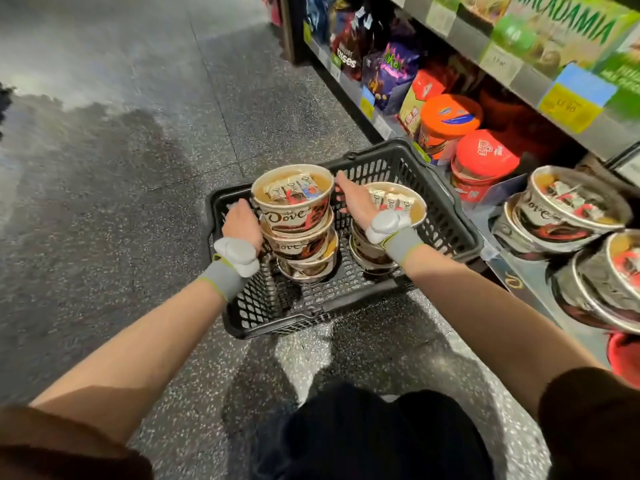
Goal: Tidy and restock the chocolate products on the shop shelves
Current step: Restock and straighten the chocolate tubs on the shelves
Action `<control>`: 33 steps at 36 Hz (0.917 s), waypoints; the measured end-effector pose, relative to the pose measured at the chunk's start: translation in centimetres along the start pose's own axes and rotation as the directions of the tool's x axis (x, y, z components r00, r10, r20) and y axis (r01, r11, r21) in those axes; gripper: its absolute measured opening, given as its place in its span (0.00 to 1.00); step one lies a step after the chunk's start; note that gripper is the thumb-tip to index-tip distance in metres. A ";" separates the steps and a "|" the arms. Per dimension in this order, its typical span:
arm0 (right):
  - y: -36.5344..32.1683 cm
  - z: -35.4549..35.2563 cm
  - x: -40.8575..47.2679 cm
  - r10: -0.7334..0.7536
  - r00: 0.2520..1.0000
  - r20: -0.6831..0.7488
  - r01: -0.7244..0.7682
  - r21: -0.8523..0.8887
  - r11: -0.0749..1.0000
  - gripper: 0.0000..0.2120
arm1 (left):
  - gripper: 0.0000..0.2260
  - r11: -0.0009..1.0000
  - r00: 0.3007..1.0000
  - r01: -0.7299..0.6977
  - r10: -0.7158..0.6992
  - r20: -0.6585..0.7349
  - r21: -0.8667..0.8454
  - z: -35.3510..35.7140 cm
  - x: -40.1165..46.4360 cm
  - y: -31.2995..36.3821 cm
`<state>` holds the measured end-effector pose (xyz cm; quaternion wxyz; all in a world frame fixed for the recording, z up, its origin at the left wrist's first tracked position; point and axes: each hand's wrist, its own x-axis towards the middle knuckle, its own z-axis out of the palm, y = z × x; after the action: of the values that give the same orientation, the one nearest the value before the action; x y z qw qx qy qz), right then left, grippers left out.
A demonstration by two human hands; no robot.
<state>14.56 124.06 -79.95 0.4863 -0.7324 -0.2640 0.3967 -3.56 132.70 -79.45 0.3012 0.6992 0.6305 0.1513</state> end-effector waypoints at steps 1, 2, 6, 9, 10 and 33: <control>0.1 0.2 -0.1 -0.003 1.000 0.009 0.003 0.016 1.000 0.26 | 0.17 0.999 1.000 -0.029 0.029 0.007 -0.014 0.1 0.1 0.1; 0.0 0.4 -0.4 -0.014 1.000 0.014 0.014 0.023 1.000 0.25 | 0.17 0.998 0.999 -0.026 0.027 0.026 -0.053 0.2 0.2 0.2; 0.6 0.4 -0.8 -0.032 0.998 0.061 0.025 0.111 0.994 0.20 | 0.25 0.951 0.990 0.062 -0.020 0.139 -0.303 0.4 0.5 0.1; 0.7 0.2 -0.7 -0.006 0.996 0.088 -0.006 0.129 0.992 0.23 | 0.21 0.914 0.984 0.091 -0.021 0.179 -0.395 0.1 0.3 0.3; 0.7 0.2 -0.7 -0.003 0.996 0.093 -0.009 0.126 0.992 0.24 | 0.16 0.913 0.980 0.085 -0.004 0.200 -0.399 -0.1 0.0 0.4; 2.2 -8.7 -10.6 -0.066 0.975 -0.211 0.144 0.383 0.912 0.08 | 0.17 0.721 0.851 0.091 0.302 0.430 -0.687 1.2 -9.4 9.4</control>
<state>16.07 110.62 -76.69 0.6684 -0.6384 -0.1691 0.3422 3.05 123.09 -73.03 0.6846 0.5876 0.3827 0.1987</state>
